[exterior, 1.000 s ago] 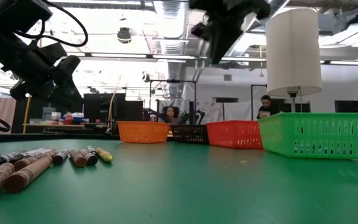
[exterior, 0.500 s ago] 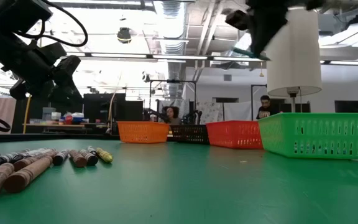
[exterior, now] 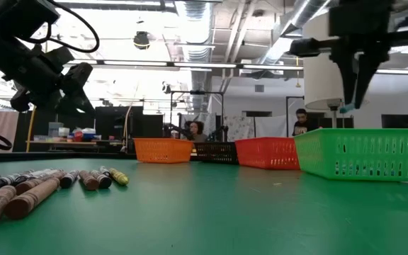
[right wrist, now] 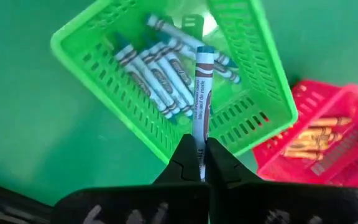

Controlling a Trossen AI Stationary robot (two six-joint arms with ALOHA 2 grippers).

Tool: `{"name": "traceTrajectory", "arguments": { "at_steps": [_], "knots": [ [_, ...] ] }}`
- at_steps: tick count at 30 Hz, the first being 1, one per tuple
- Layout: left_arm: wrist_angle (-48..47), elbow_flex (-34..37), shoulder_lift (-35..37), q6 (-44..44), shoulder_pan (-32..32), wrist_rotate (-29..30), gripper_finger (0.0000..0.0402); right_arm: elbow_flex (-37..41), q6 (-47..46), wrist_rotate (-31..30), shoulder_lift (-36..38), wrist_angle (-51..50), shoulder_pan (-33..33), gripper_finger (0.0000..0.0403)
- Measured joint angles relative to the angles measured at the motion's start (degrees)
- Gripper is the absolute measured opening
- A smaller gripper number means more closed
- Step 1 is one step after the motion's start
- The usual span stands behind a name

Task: Sort crayons
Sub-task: Put the light blue crayon into the green bin

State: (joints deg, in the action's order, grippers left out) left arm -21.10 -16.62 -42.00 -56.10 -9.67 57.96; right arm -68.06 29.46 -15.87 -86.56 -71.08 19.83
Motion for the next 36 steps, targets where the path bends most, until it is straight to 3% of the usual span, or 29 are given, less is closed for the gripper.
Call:
{"name": "traceTrajectory", "arguments": {
  "at_steps": [6,12,28,36],
  "knots": [
    [-0.01,0.00,0.00,-0.04,0.00,1.37,0.0180,2.09,3.43,-2.10,0.02,1.56,0.29,0.0000],
    [0.00,0.00,0.00,1.05,0.00,1.68,0.0180,4.94,12.77,-2.42,-0.02,4.12,1.86,0.0000],
    [0.00,0.00,0.00,1.11,0.02,2.50,0.0180,7.46,17.68,-2.45,-0.05,12.74,2.37,0.0000],
    [-0.02,0.00,0.00,0.89,0.02,2.58,0.0180,7.46,17.61,-2.37,-5.14,12.90,0.60,0.0000]
  ]
}}
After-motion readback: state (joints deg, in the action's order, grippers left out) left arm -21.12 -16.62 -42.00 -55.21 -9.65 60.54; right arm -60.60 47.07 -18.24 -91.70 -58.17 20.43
